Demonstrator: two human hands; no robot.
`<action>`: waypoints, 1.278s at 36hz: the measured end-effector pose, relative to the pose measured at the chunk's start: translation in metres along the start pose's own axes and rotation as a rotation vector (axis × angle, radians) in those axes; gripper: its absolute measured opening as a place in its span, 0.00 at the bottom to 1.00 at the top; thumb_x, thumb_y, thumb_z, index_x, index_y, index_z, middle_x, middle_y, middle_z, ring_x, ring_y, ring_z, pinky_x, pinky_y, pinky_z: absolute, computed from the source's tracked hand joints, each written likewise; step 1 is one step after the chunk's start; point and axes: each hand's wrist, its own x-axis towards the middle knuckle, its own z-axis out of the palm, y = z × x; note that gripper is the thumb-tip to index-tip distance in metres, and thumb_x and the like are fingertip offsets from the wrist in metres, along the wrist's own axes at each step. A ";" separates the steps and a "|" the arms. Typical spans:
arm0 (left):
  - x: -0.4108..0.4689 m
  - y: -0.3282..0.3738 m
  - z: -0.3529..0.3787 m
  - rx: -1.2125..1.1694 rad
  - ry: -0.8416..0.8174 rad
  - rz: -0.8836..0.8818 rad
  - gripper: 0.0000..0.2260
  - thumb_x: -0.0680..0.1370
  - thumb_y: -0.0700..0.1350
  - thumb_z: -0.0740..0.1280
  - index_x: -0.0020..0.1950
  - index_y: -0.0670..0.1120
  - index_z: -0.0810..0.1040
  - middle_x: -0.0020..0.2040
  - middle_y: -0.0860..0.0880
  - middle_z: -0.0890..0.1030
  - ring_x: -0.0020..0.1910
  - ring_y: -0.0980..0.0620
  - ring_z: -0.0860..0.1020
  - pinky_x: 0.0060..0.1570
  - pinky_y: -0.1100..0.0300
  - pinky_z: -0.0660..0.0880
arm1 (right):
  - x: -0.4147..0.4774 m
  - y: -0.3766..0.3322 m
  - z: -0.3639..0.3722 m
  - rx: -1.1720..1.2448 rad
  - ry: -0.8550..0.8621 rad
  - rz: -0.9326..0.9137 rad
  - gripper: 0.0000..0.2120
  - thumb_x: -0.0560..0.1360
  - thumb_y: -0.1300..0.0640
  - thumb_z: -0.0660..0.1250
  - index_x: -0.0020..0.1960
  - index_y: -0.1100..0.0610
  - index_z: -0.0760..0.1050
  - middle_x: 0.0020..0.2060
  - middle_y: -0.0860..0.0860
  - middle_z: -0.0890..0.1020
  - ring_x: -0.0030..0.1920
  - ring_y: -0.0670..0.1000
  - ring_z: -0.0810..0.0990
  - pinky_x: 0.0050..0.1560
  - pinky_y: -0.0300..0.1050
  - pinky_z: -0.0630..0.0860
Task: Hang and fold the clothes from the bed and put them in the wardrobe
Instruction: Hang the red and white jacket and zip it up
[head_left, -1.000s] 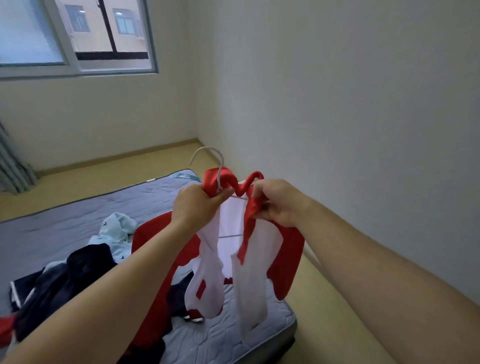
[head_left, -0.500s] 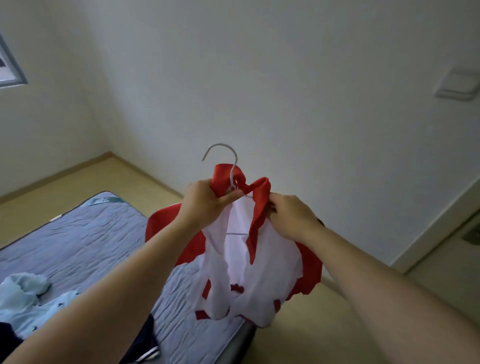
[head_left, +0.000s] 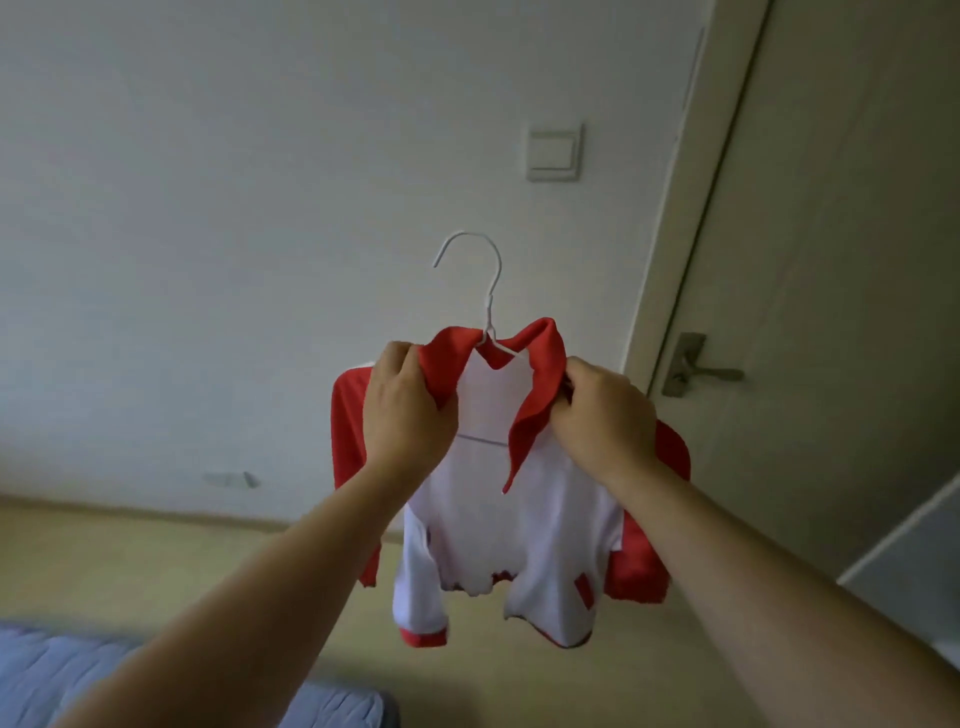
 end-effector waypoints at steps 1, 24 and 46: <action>0.004 0.013 0.014 -0.073 -0.036 -0.009 0.14 0.75 0.45 0.71 0.58 0.44 0.75 0.54 0.48 0.76 0.46 0.46 0.77 0.42 0.56 0.74 | 0.003 0.013 -0.008 -0.016 0.021 0.025 0.09 0.79 0.53 0.64 0.41 0.53 0.73 0.32 0.47 0.78 0.31 0.54 0.74 0.30 0.42 0.65; 0.026 0.307 0.283 -0.499 -0.690 0.530 0.18 0.71 0.58 0.65 0.28 0.49 0.65 0.23 0.53 0.72 0.24 0.54 0.70 0.27 0.59 0.66 | -0.019 0.278 -0.164 -0.300 0.352 0.649 0.12 0.80 0.47 0.62 0.43 0.53 0.75 0.31 0.46 0.77 0.32 0.53 0.76 0.35 0.44 0.74; -0.056 0.623 0.473 -0.968 -1.327 0.666 0.07 0.79 0.47 0.70 0.55 0.49 0.79 0.40 0.53 0.82 0.40 0.59 0.79 0.40 0.75 0.71 | -0.107 0.455 -0.281 -0.669 0.631 1.241 0.17 0.82 0.44 0.56 0.69 0.42 0.71 0.34 0.42 0.75 0.32 0.47 0.70 0.34 0.35 0.63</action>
